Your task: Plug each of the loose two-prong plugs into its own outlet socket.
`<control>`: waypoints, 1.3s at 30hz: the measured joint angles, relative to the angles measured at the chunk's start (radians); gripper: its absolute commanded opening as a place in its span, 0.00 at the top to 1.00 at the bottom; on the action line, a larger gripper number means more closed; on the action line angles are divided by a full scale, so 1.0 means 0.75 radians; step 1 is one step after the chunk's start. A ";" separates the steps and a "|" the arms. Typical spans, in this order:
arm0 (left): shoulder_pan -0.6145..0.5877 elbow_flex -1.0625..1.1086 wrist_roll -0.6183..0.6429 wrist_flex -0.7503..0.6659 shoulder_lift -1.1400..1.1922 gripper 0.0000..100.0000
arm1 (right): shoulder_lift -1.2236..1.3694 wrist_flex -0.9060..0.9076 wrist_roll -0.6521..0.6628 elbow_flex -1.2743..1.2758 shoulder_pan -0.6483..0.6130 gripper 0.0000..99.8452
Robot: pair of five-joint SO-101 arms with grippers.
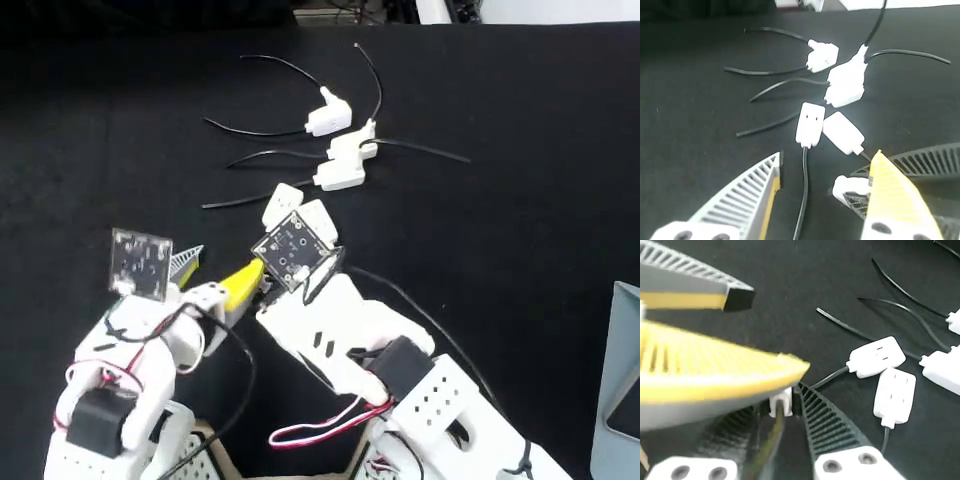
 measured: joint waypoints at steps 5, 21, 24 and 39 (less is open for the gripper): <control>-0.025 0.049 -0.047 0.004 -0.104 0.71 | 0.000 0.006 0.000 0.000 0.000 0.99; -0.272 -0.094 -0.153 -0.086 0.450 0.71 | 0.000 0.035 0.002 0.000 0.532 0.99; -0.272 -0.254 -0.205 -0.098 0.726 0.71 | 0.000 0.033 0.002 0.000 0.589 0.99; -0.074 -0.816 -0.123 -0.354 1.823 0.71 | 0.411 -0.102 0.002 -0.096 0.904 0.99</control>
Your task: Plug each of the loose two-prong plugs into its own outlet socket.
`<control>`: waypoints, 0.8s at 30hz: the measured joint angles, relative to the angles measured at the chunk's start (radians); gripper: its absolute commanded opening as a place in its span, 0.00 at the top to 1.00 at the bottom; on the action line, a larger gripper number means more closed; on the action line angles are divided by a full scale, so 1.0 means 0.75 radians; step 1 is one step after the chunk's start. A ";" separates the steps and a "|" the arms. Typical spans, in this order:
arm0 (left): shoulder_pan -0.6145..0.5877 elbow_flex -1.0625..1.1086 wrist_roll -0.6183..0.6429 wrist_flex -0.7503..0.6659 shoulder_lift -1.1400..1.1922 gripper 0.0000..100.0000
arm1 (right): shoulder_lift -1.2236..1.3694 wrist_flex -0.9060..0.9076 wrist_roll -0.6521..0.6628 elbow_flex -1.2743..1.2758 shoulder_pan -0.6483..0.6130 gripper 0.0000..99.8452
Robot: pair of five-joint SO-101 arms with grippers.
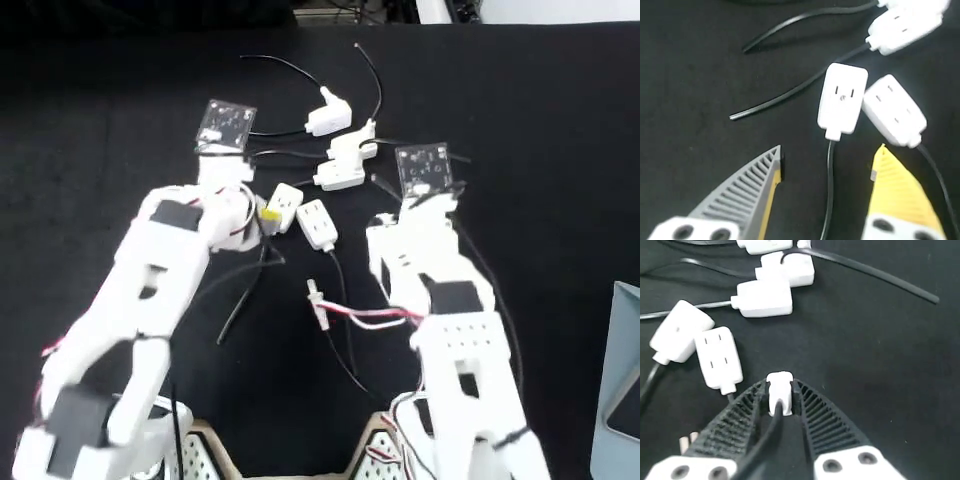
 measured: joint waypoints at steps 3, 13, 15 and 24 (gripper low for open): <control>0.000 -0.121 0.039 -0.008 0.164 0.71 | 0.115 -0.025 0.000 -0.035 0.027 0.99; 0.082 -0.462 -0.180 -0.010 0.677 0.72 | 0.231 -0.037 0.000 -0.070 0.025 0.99; 0.086 -0.513 -0.194 -0.010 0.751 0.72 | 0.231 -0.037 0.000 -0.070 0.035 0.99; 0.057 -0.659 -0.325 0.008 0.923 0.93 | 0.231 -0.037 0.000 -0.070 0.035 0.99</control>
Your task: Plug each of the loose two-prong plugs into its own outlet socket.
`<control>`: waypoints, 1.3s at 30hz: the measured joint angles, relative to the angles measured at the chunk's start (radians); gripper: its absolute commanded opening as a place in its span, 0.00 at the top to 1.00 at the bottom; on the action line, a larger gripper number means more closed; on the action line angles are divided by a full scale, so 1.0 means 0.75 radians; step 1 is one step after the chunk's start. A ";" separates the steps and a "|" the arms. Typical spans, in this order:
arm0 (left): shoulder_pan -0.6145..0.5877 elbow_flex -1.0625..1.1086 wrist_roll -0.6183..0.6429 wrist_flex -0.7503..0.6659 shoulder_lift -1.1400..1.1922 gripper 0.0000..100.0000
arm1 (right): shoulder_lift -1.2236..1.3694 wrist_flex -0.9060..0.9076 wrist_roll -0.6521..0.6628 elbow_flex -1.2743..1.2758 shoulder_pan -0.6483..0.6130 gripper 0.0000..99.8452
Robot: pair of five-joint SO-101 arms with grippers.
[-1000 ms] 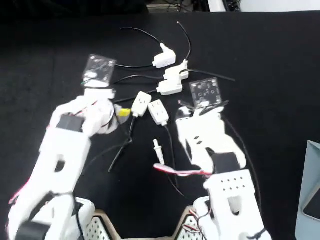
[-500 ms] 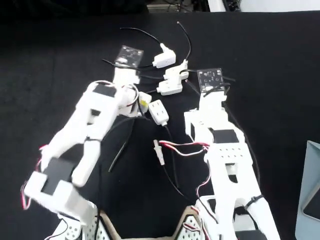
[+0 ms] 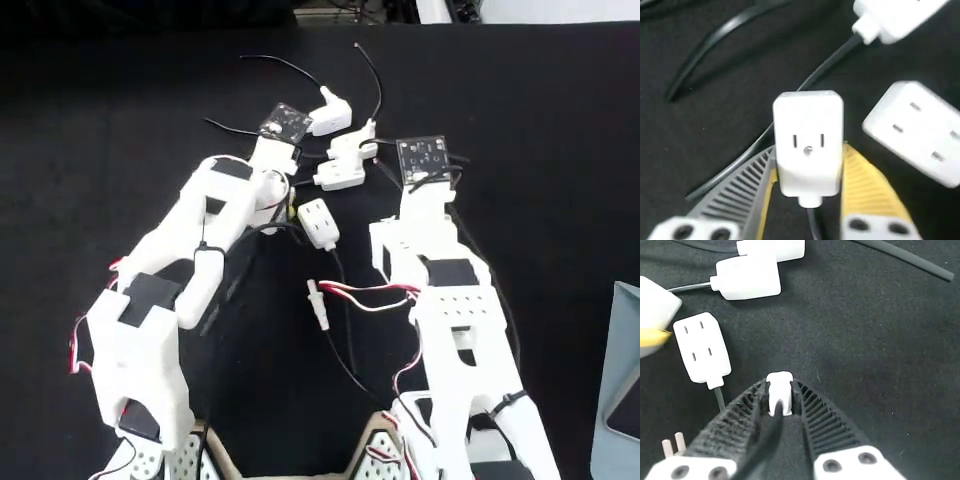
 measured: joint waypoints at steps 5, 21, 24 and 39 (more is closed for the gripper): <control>-0.002 -0.031 -0.065 0.147 0.000 0.96 | 0.000 0.000 0.000 0.000 -0.004 0.99; -0.004 0.616 -0.190 0.389 -0.696 0.95 | 0.012 0.000 0.000 0.000 -0.002 0.99; -0.004 0.798 -0.198 0.368 -0.855 0.82 | 0.012 0.000 0.000 0.000 -0.002 0.99; -0.133 1.205 -0.186 0.331 -1.549 0.72 | 0.012 0.000 0.000 0.000 -0.039 0.99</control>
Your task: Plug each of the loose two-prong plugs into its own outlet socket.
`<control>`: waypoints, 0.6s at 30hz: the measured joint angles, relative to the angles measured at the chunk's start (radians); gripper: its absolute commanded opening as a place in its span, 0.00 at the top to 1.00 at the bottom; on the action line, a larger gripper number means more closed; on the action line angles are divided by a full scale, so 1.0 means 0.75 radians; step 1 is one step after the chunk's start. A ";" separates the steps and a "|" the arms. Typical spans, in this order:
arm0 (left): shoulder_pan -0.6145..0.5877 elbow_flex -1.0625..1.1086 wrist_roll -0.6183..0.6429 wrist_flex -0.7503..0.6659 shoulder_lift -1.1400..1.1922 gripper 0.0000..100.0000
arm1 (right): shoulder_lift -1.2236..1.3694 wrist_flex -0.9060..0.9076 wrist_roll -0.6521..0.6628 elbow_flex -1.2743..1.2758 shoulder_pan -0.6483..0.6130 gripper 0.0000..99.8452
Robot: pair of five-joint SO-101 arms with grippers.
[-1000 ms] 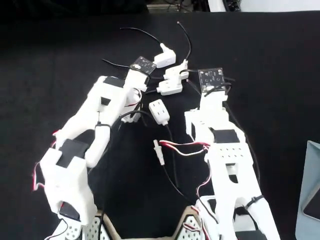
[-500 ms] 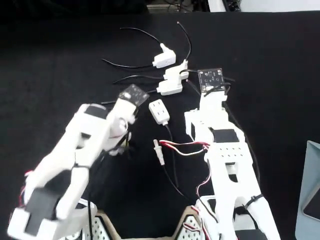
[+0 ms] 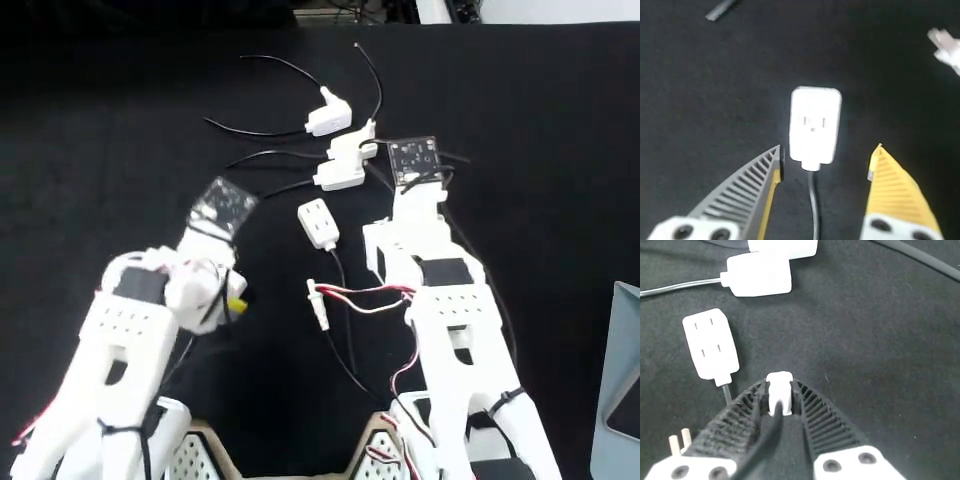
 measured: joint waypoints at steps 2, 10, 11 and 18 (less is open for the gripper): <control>0.037 0.096 -0.006 -0.041 -0.061 0.72 | 0.000 0.000 0.000 0.000 0.000 0.99; 0.090 0.391 -0.008 -0.354 -0.121 0.72 | 0.000 0.000 0.000 0.000 0.000 0.99; 0.090 0.393 -0.008 -0.374 -0.121 0.72 | 0.000 0.000 0.000 0.000 0.000 0.99; 0.061 0.395 0.023 -0.444 -0.098 0.72 | 0.000 0.000 0.000 0.000 0.000 0.99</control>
